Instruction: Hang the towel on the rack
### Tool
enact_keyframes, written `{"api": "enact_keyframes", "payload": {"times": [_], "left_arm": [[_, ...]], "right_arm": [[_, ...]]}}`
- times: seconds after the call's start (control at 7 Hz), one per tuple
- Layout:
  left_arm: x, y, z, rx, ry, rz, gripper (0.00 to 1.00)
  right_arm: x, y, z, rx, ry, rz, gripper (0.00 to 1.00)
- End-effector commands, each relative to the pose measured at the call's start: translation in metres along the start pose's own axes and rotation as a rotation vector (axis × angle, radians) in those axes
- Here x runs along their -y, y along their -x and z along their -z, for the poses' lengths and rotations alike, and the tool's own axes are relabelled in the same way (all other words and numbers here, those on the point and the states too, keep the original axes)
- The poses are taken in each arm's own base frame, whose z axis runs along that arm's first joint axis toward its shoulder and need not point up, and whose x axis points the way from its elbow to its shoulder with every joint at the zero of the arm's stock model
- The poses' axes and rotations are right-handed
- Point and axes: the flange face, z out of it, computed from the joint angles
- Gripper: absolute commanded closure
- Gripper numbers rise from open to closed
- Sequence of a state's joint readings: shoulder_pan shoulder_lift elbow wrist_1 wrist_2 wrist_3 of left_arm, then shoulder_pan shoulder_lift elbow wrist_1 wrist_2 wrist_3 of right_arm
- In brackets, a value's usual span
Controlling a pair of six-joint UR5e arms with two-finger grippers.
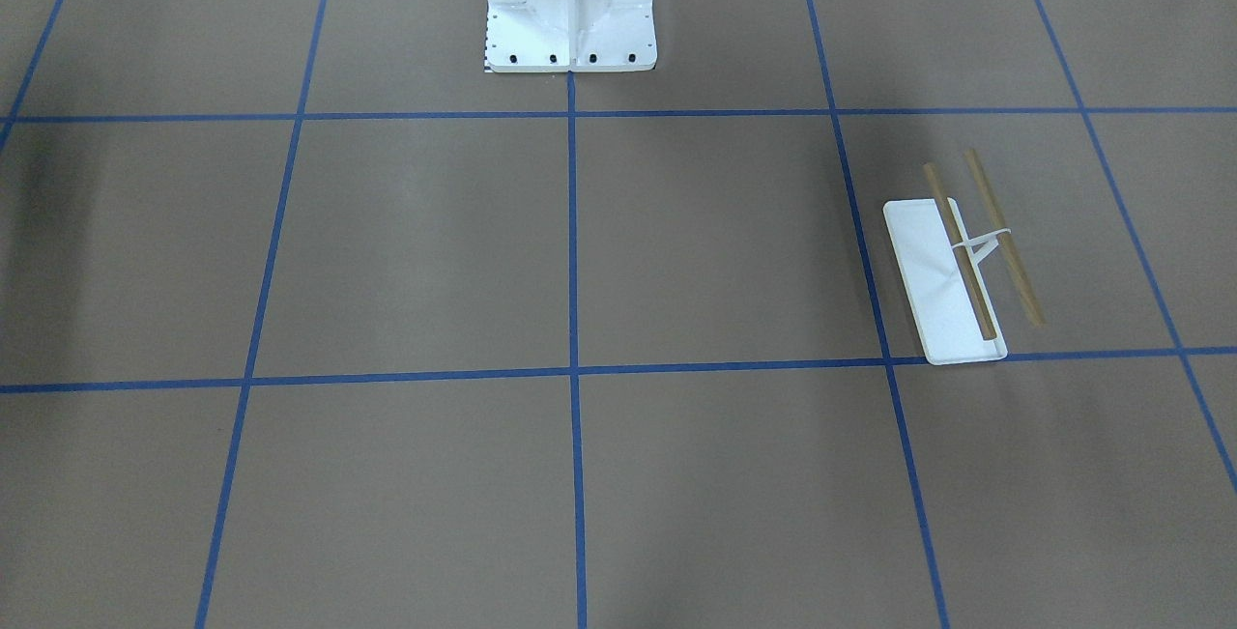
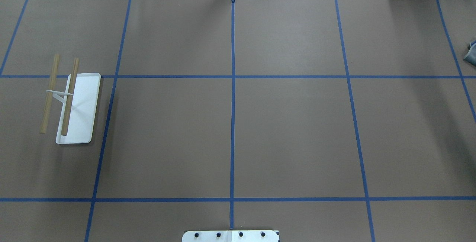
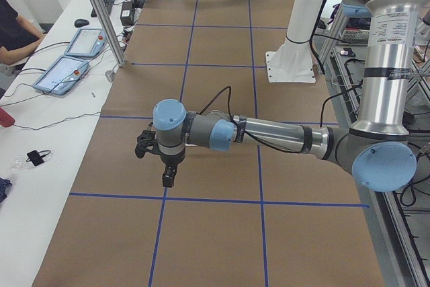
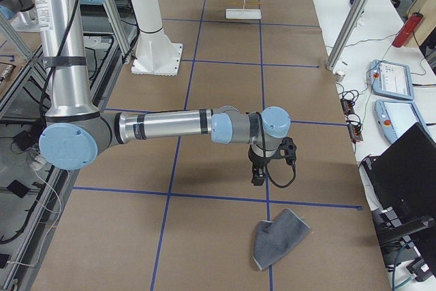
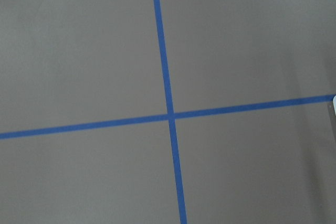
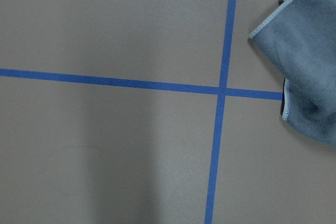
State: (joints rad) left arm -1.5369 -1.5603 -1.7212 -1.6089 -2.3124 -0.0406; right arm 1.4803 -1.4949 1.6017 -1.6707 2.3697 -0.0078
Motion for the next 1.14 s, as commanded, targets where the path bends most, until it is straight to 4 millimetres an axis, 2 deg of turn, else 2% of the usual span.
{"api": "enact_keyframes", "payload": {"times": [0.0,1.0], "left_arm": [[-0.0089,0.0022,-0.0007,0.001,0.009,0.010,0.02],[-0.0083,0.0009,0.0011,0.006,0.003,0.008,0.02]], "right_arm": [[-0.0007,-0.0035,-0.0024,0.000,0.005,-0.004,0.00],[-0.0006,-0.0009,0.0003,0.011,-0.001,-0.001,0.00]]}}
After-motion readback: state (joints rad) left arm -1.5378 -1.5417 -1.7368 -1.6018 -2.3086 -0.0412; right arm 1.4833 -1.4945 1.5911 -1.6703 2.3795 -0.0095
